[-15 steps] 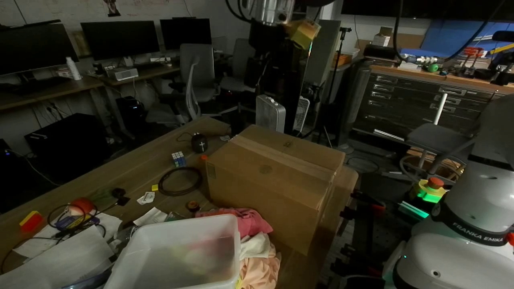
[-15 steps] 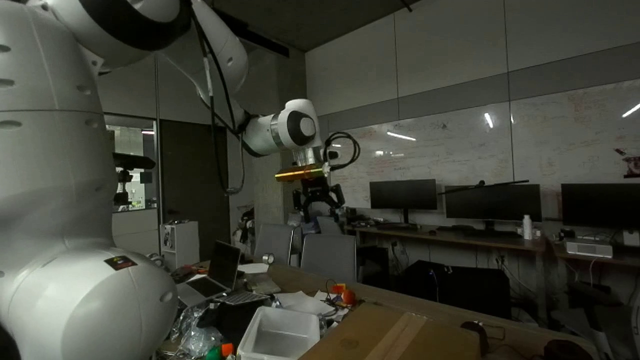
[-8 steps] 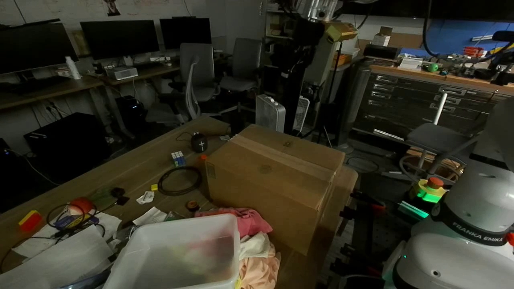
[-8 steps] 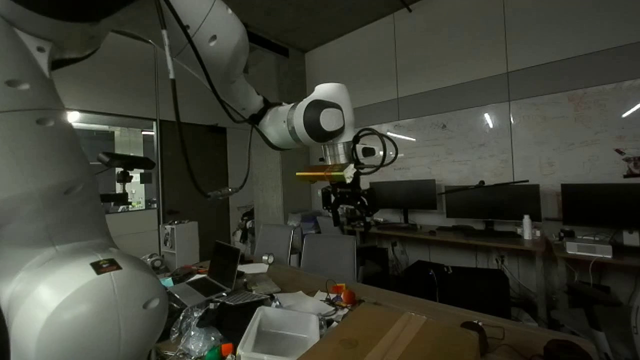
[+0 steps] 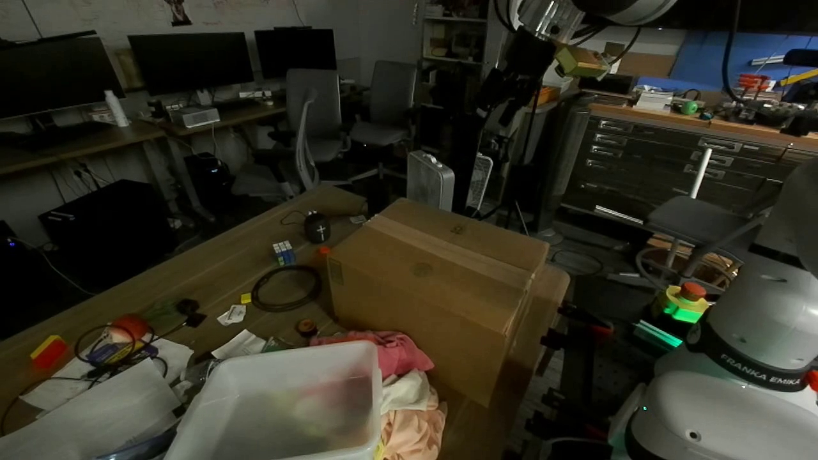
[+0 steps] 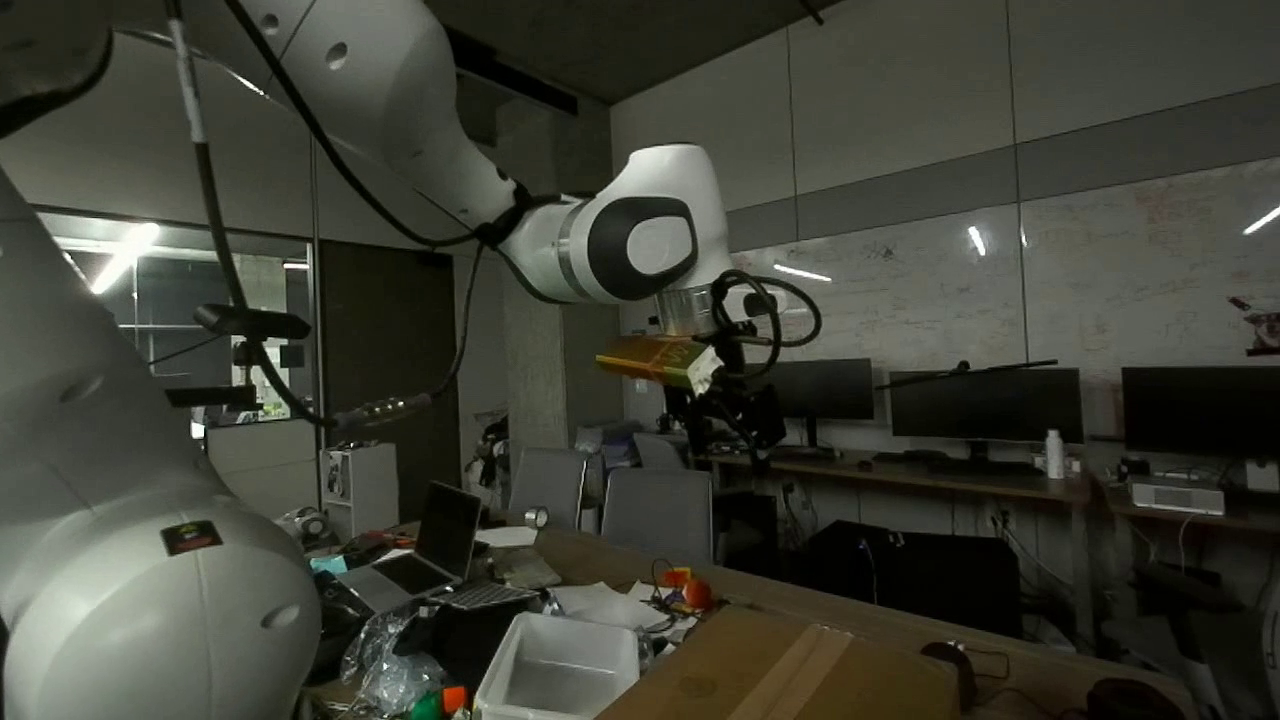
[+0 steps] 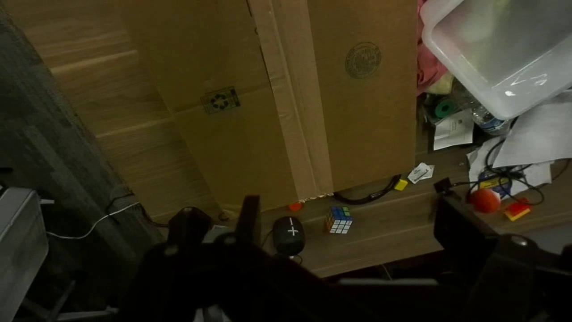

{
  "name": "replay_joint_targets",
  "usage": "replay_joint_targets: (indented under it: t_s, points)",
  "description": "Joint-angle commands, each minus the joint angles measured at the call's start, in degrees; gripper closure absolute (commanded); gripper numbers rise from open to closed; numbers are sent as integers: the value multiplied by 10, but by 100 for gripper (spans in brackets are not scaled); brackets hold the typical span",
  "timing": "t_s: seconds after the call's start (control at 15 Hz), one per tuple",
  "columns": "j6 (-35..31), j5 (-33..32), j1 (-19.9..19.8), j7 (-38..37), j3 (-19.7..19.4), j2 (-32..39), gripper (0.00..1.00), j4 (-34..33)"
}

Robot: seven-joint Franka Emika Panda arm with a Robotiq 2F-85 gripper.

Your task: Pick up the fabrics from the plastic dish and put them on the table. Pick up the plastic dish from the box and put it on the table.

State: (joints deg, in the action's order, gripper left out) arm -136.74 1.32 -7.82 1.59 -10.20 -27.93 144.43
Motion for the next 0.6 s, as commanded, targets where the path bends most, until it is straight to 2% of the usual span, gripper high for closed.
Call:
replay_joint_targets:
  t_s: [0.0,0.33,0.53]
  points:
    - [37,12,3,40,-13,-30,0,12]
    - [165,12,6,107,-32,-30,0,-8]
    - [191,14,3,142,-45,-37,0,-8]
